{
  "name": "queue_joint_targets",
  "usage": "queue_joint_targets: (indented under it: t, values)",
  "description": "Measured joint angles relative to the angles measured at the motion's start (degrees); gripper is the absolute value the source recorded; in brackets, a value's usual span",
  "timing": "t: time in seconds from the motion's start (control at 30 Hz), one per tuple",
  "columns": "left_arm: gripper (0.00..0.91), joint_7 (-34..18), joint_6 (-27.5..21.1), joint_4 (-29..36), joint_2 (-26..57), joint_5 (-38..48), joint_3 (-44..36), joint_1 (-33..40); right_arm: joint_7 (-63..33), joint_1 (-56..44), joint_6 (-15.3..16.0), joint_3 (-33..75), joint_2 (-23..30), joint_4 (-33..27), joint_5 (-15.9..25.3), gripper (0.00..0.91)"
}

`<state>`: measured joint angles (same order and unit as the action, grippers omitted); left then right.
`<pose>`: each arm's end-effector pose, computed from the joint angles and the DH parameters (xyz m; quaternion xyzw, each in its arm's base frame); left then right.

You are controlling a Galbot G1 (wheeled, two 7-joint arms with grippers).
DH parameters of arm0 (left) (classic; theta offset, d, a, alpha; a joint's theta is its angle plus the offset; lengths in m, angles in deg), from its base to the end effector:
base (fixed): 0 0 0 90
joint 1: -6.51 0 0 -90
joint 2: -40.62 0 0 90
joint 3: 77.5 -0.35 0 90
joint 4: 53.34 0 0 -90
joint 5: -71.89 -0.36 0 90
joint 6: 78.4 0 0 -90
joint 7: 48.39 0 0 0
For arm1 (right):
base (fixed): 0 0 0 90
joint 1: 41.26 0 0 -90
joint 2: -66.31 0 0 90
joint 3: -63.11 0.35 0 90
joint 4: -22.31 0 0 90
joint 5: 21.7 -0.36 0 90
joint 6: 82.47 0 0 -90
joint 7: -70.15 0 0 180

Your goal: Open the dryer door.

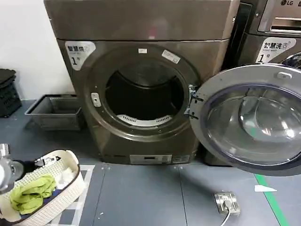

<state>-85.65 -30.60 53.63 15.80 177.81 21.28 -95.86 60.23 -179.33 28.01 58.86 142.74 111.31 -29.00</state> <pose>0.3206 0.2444 -0.1267 0.0662 -0.8904 0.1590 0.4212 -0.1772 -0.4325 -0.1950 -0.6984 -0.6127 0.2196 0.2978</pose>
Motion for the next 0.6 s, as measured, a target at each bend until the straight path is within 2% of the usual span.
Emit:
queue_joint_targets:
  t: [0.23,0.6]
  values:
    - [0.907,-0.99,0.02,-2.08,0.4,2.21,-1.3,0.05,0.12,0.03,-0.05,-0.22,-0.21,0.0,0.01,0.907]
    - [0.907,-3.3,0.02,-9.1,-0.11,7.05,-1.58,1.18,0.24,0.17,-0.13,-0.43,-0.47,-0.13,0.03,0.907]
